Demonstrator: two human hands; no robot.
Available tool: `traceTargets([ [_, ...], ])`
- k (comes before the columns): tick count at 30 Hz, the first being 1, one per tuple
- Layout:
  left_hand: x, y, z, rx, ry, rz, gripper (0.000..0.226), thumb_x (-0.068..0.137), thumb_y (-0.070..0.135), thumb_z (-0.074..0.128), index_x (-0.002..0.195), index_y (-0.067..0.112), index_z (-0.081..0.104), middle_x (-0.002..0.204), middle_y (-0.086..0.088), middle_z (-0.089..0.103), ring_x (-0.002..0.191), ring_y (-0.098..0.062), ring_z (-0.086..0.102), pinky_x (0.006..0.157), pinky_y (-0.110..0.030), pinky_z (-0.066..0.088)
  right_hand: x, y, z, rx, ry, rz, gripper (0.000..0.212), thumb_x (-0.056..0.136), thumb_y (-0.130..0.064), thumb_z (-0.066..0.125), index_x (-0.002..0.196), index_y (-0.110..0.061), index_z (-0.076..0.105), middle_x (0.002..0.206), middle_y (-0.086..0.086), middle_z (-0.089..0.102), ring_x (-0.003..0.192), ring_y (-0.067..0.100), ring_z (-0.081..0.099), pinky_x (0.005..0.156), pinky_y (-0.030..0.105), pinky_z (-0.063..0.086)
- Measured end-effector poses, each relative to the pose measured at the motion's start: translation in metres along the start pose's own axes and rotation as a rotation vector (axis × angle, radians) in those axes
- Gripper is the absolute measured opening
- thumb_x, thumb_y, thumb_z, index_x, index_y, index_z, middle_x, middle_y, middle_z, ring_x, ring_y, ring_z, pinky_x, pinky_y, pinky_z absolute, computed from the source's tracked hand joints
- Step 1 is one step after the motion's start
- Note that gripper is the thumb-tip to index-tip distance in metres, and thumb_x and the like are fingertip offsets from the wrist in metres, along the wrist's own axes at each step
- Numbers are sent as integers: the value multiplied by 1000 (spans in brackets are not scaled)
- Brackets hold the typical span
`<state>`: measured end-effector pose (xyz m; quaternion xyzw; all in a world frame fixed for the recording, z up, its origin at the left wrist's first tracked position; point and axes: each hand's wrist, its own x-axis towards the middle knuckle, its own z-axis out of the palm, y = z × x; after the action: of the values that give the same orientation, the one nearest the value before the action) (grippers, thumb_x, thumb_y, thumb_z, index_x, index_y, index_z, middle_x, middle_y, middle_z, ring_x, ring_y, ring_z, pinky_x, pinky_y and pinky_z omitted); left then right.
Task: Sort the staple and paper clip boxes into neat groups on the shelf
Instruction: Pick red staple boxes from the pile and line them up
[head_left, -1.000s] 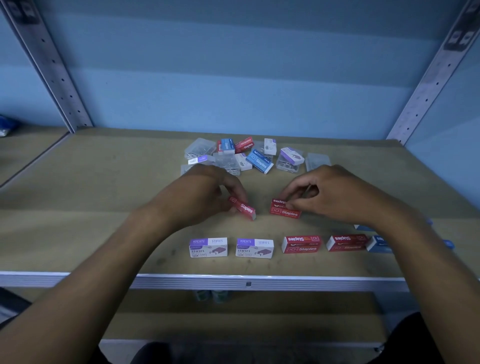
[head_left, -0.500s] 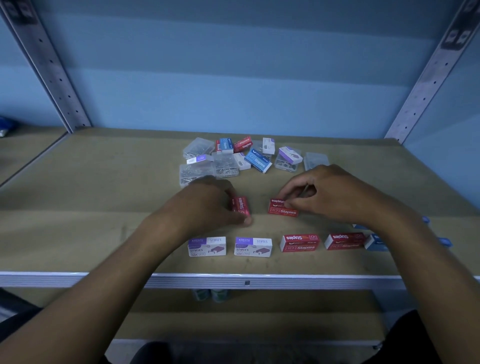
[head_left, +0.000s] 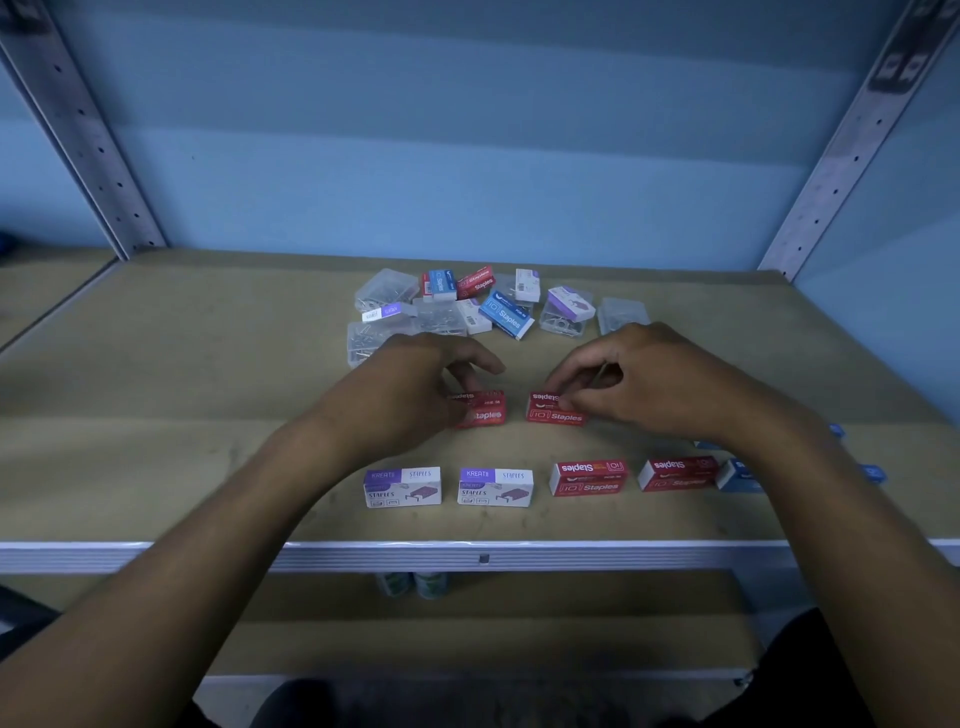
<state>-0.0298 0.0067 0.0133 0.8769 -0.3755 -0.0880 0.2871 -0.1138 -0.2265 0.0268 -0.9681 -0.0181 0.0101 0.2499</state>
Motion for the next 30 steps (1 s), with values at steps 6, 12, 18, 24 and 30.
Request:
traceTargets([
  [6,-1,0,-2,99,16,4,32,80,29,77,111,33,70,104,17,68,85,6,58,71,-5,43,-3,1,-2,-19,23,-9,14,86,-31,74,97,-39,79,89,-22,75,86,-10,65,80,12,51],
  [12,0,-1,-3,183,38,15,15,81,36,76,96,33,76,97,16,70,76,9,52,62,-5,33,-2,1,1,-55,28,-1,12,85,-32,76,97,-36,79,90,-20,75,85,-10,64,73,4,45],
  [18,7,15,9,135,99,56,18,80,38,76,96,31,78,93,15,72,73,6,54,62,-4,33,-17,11,-16,-85,75,26,11,83,-32,78,93,-35,80,86,-21,75,84,-10,65,69,3,41],
  [24,17,33,25,116,119,99,17,78,42,77,94,34,77,93,15,73,78,-2,55,73,-21,46,-37,25,-31,-122,76,50,10,83,-34,79,90,-40,79,86,-27,73,85,-12,63,68,3,42],
  [30,23,46,36,108,105,132,17,77,43,77,93,36,77,90,17,72,83,-4,56,77,-29,53,-51,34,-37,-111,57,63,15,84,-31,78,82,-46,75,76,-36,67,83,-17,60,63,-1,39],
])
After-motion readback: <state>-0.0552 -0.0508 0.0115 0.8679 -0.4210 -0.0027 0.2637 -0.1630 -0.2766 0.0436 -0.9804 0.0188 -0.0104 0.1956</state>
